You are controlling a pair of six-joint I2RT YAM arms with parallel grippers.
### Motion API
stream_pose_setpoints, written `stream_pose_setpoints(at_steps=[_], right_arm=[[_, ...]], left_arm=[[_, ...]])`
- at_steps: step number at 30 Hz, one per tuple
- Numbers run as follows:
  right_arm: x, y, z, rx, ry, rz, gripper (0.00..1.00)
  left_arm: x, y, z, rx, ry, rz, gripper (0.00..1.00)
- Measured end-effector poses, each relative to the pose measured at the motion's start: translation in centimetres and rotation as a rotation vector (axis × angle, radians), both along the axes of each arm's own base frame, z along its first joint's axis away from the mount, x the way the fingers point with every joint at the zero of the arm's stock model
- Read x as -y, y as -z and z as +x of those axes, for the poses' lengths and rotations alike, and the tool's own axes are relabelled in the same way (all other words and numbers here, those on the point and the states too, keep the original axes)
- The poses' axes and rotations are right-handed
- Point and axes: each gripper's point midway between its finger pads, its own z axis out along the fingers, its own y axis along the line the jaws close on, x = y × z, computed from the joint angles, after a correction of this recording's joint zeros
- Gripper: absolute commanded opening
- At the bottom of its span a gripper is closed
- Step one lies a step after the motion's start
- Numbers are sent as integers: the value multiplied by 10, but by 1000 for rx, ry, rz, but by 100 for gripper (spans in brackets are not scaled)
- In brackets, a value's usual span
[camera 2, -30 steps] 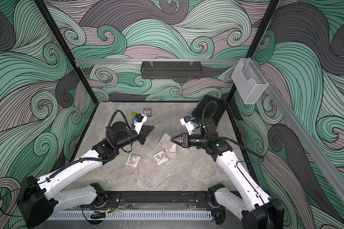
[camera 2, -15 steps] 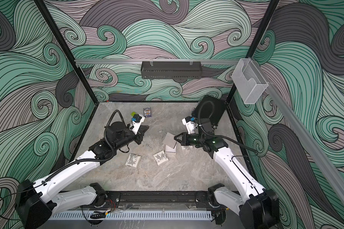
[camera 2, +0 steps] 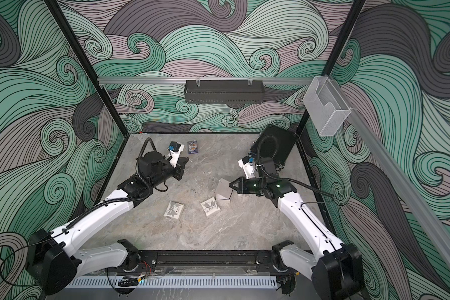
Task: Take the necklace out of the lift-off lid jewelry box
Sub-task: Pick up the necklace from the inner lining, then place the necklace at the center of the board.
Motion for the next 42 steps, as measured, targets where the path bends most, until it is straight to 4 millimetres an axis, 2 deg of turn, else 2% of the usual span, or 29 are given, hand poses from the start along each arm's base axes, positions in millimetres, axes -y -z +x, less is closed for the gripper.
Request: stream_pose_setpoints(at_steps=[4,10,20,23,28,33,36,42], right_arm=[[-1,5,-7,-25,-20,4,0],[-6,10,-18,-69,-64,40,0],[-11,-1,-27,-58,-109,96,0],[-11,-1,-30,-54,-109,99,0],[-9,0,-34,-52,-107,102,0],[-7,3,-33,-51,-91,85,0],[-3,10,-32,-56,-69,50,0],[4,32,-24,-87,-23,-40,0]], left_arm=[[-14,10,20,-34,-43,1,0],[-23,32,47,-100,-71,10,0],[-41,98,94,-284,-118,0,0],[-40,116,104,-344,-111,-2,0],[-38,137,108,-414,-110,-4,0],[-46,144,107,-452,-167,-7,0],[-63,149,108,-481,-249,-10,0],[-112,159,112,-544,-422,-67,0]])
